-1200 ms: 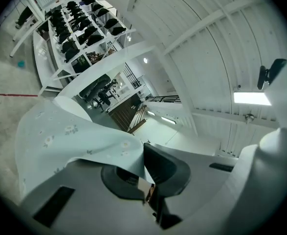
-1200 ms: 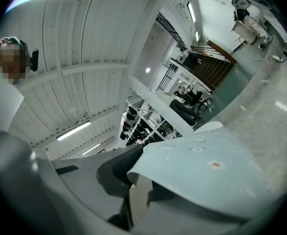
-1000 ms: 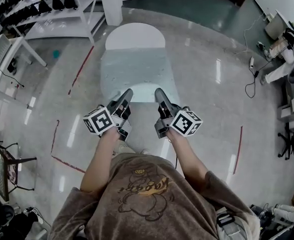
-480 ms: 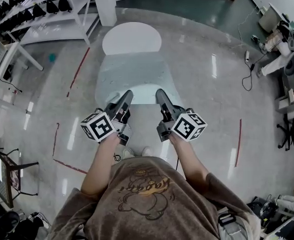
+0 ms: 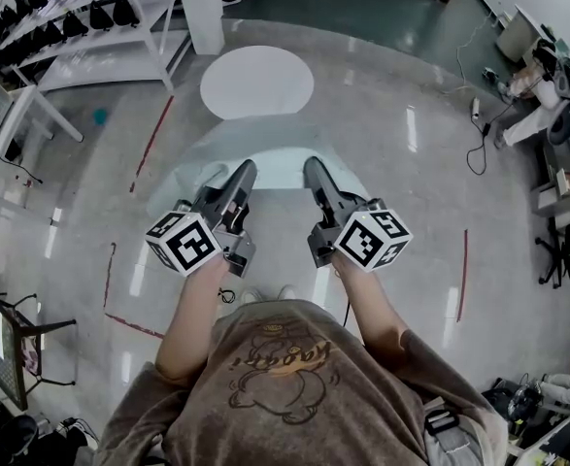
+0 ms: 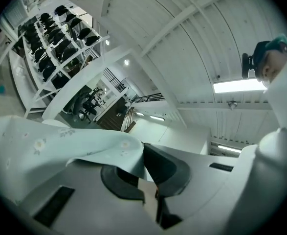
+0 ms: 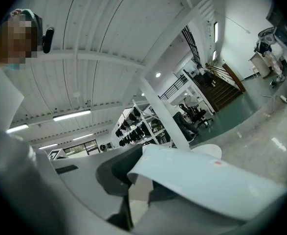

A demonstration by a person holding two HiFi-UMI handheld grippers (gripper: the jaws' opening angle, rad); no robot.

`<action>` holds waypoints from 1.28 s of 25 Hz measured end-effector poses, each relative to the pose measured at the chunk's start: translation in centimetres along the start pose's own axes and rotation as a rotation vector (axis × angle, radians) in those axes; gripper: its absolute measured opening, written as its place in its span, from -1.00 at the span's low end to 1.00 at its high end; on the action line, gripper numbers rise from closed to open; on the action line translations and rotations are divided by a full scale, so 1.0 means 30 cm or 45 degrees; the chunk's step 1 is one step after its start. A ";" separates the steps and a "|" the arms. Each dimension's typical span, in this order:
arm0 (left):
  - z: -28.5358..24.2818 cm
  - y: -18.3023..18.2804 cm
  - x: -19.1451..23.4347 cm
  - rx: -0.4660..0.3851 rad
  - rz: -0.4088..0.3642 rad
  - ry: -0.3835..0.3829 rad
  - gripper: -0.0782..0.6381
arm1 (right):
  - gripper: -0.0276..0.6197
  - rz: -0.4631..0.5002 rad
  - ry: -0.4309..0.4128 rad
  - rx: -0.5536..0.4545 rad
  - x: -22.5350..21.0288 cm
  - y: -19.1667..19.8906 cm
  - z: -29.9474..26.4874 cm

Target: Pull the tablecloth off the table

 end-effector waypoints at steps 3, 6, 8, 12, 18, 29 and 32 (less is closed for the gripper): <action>0.000 -0.034 -0.029 -0.012 -0.032 0.025 -0.72 | -0.78 0.018 -0.008 -0.018 0.033 -0.031 -0.003; -0.003 -0.072 -0.048 -0.014 -0.078 0.039 -0.72 | -0.79 0.025 -0.005 -0.036 0.066 -0.057 -0.013; -0.003 -0.098 -0.049 -0.018 -0.103 0.049 -0.72 | -0.79 0.032 -0.002 -0.039 0.088 -0.066 -0.026; 0.003 -0.117 -0.052 -0.017 -0.107 0.050 -0.72 | -0.77 0.037 0.000 -0.026 0.109 -0.072 -0.029; 0.032 -0.100 0.010 0.006 -0.007 0.021 -0.72 | -0.77 -0.030 0.018 0.035 0.094 -0.007 -0.040; 0.093 -0.014 0.105 0.059 0.045 0.019 -0.72 | -0.77 -0.137 0.029 0.075 0.046 0.121 0.001; 0.101 0.011 0.133 0.088 0.048 0.006 -0.72 | -0.77 -0.174 0.038 0.073 0.029 0.157 0.009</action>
Point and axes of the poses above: the fingertips, and each gripper's own axes: z backward along the fingers, x to its left, y out of its underside, the point moved 9 cm from there along z, backward along the fingers, and after that the axes turned 10 degrees about -x, right-handed, at the moved point
